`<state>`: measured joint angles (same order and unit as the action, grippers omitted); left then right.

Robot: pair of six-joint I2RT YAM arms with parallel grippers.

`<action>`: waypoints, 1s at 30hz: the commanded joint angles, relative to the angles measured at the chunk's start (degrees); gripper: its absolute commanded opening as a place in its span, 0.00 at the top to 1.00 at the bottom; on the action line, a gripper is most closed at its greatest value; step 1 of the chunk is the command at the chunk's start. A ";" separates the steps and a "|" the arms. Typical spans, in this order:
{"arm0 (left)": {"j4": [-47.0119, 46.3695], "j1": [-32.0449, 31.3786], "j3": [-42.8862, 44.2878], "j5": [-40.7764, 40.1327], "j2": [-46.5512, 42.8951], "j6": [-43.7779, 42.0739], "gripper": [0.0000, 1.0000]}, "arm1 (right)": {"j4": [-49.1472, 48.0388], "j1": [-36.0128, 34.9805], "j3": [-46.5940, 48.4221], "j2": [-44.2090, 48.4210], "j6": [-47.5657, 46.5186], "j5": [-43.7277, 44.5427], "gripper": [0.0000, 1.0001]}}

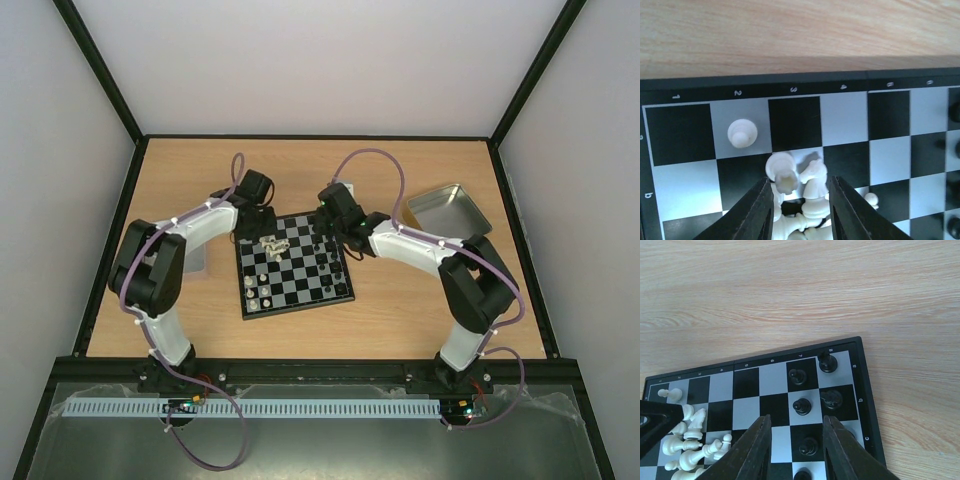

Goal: Set up the chess pieces on the board
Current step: Pick up the chess piece from the chessboard.

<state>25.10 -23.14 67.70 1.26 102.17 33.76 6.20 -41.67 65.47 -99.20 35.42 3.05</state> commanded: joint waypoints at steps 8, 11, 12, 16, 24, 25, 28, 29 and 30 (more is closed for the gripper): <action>3.08 -0.33 2.16 -2.82 2.78 0.03 0.67 | -2.49 -0.30 -1.04 2.46 0.62 0.46 0.73; 2.79 -0.35 2.87 -3.09 3.58 -0.10 0.69 | -2.31 -0.32 -1.06 2.52 0.66 0.64 0.73; 2.76 -0.34 3.14 -3.10 3.87 -0.16 0.70 | -2.28 -0.26 -1.11 2.54 0.67 0.64 0.73; 2.74 -0.33 4.11 -3.34 4.84 -0.37 0.78 | -2.12 -0.30 -0.99 2.57 0.62 0.65 0.73; 2.51 -0.40 4.79 -3.44 5.40 -1.47 0.90 | -2.05 -0.27 -1.00 2.81 0.65 -0.09 0.73; 2.48 -0.46 4.68 -3.33 5.01 -1.65 0.91 | -1.96 -0.20 -1.04 2.94 0.64 -0.11 0.73; 2.58 -0.82 4.04 -2.38 3.12 -2.11 0.95 | -1.96 -0.22 -1.28 3.07 0.62 -0.15 0.73; 2.63 -0.85 3.76 -2.28 2.40 -2.13 0.95 | -2.04 -0.25 -1.35 3.15 0.62 -0.23 0.73; 2.91 -0.86 3.48 -2.19 1.67 -2.20 0.96 | -2.06 -0.24 -1.42 3.17 0.68 -0.37 0.73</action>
<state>26.65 -23.53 71.40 -1.50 106.80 32.53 5.19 -41.67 64.95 -98.35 35.42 2.13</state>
